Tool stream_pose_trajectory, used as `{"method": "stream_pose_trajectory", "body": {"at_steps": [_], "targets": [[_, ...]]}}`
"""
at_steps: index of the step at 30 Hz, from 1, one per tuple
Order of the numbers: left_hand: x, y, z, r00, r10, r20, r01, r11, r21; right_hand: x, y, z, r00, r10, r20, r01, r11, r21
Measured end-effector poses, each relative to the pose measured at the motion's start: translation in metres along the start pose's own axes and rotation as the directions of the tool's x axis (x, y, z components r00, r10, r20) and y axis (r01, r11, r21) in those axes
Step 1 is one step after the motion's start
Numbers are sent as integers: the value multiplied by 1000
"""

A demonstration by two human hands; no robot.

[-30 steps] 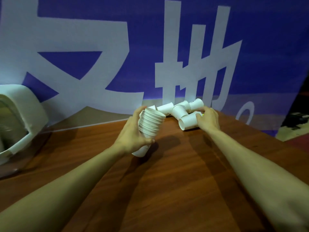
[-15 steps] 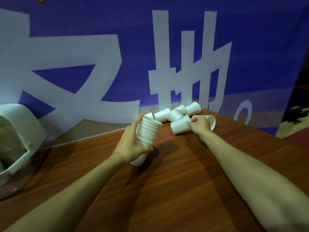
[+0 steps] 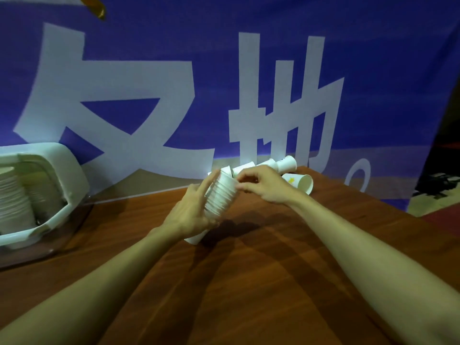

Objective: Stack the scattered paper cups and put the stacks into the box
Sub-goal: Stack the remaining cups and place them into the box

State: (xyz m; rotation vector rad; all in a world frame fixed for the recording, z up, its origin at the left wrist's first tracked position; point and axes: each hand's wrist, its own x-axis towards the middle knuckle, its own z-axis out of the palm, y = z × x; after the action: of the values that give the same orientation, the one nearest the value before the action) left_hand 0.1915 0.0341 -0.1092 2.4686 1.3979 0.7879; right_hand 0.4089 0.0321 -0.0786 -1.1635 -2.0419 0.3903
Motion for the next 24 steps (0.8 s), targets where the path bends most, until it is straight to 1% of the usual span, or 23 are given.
{"method": "stream_pose_trajectory", "body": {"at_steps": [1,2,3,5,6,7,9,10,11,13,15,17,21,23,24], "targets": [[-2,2,1,1000,8,12,-8,1000,4,-2,-1,2,999,-7,47,7,1000,-11],[-2,2,2,1000,13,12,-13,1000,0,-5,-2,3,998,12,69,-13,1000,14],[-2,1,3,1000,15,2,-15,1000,-5,-7,-2,2,996,63,59,-68,994,84],[1,0,5,1000,0,-9,0,1000,-18,-10,7,-3,978,201,-53,-182,952,247],[4,0,6,1000,-7,-8,7,1000,-18,-11,16,-6,953,266,-146,-223,940,257],[8,0,7,1000,-10,-4,10,1000,-12,-12,27,-10,913,324,-247,-275,938,212],[17,0,11,1000,-6,-4,6,1000,2,-17,51,-17,798,424,-428,-412,902,125],[22,1,14,1000,-4,-9,4,1000,-2,-20,61,-21,737,474,-482,-478,869,124],[27,1,17,1000,-6,-14,5,1000,-15,-23,69,-24,688,521,-505,-531,836,140],[38,1,23,999,2,-34,-4,999,-50,-25,81,-33,636,592,-495,-604,781,157],[48,0,30,998,23,-61,-26,998,-60,-23,96,-39,611,633,-475,-649,744,157],[57,-2,37,996,45,-80,-48,998,-43,-18,113,-43,586,672,-453,-669,717,197],[68,-5,45,993,73,-90,-74,997,-7,-6,154,-39,557,734,-390,-702,666,251],[68,-7,45,992,78,-101,-80,997,-17,-4,163,-33,530,738,-418,-732,647,214],[68,-9,45,991,78,-110,-82,996,-30,-2,162,-29,523,730,-441,-725,653,220]]}}
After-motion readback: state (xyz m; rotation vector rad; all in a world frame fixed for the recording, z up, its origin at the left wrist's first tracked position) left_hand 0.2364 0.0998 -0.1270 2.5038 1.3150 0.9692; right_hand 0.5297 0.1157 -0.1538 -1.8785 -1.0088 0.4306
